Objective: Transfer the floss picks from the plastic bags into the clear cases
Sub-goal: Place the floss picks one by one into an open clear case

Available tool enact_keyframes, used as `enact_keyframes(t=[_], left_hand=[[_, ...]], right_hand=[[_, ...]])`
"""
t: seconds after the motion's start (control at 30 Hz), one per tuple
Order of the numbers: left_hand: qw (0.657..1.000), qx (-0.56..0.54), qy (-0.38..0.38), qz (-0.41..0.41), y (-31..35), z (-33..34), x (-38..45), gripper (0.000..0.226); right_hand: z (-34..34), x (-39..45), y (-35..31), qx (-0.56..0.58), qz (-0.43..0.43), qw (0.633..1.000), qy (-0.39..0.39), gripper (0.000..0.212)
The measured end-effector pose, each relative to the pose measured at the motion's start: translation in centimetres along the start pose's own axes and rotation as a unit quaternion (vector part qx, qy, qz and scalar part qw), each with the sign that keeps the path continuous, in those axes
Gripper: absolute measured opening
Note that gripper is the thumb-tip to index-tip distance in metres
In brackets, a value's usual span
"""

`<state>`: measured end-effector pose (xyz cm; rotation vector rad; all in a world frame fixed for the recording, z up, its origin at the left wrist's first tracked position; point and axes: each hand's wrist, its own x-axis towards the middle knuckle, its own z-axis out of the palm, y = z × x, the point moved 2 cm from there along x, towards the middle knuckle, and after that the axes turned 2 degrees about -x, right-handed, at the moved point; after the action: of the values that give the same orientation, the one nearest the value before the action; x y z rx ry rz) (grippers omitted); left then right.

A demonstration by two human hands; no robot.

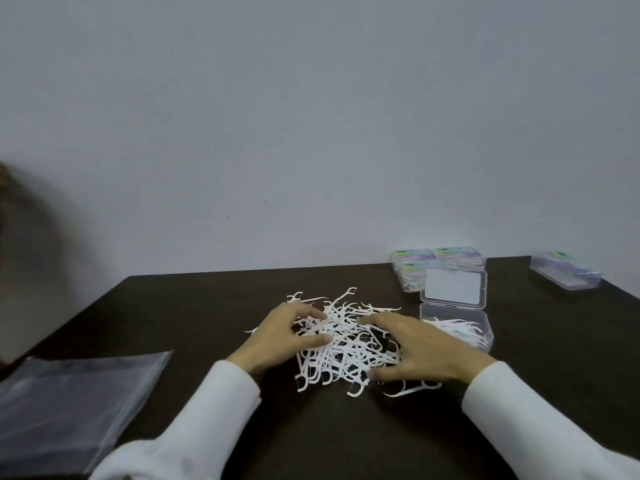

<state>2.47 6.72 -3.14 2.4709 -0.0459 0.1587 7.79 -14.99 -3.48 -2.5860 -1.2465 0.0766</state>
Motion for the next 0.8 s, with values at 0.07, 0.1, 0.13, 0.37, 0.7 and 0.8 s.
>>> enact_keyframes(t=[0.07,0.1,0.13,0.37,0.7,0.8], left_hand=[[0.997,0.04,-0.05,-0.04,-1.0,-0.4,-1.0,0.089],[0.994,0.057,-0.072,-0.052,-1.2,-0.4,-1.4,0.101],[0.992,0.069,-0.088,-0.059,-1.4,-0.3,-1.7,0.105],[0.995,0.066,-0.074,-0.003,-0.8,0.7,-1.6,0.08],[0.988,0.147,-0.004,-0.054,-0.3,-0.6,-2.2,0.067],[0.99,0.132,-0.006,-0.047,-0.1,-0.3,-2.2,0.063]], right_hand=[[0.6,0.2,-0.3,-0.024,0.006,1.0,-0.007,0.083],[0.7,0.3,-0.4,-0.03,0.007,1.0,0.002,0.082],[0.7,0.4,-0.5,-0.03,0.006,0.999,0.016,0.079],[0.1,0.5,-0.8,-0.046,-0.005,0.993,0.112,0.048],[0.9,1.8,-1.7,0.016,-0.031,0.999,-0.031,0.077],[0.9,2.5,-1.2,0.004,-0.007,1.0,-0.011,0.07]])
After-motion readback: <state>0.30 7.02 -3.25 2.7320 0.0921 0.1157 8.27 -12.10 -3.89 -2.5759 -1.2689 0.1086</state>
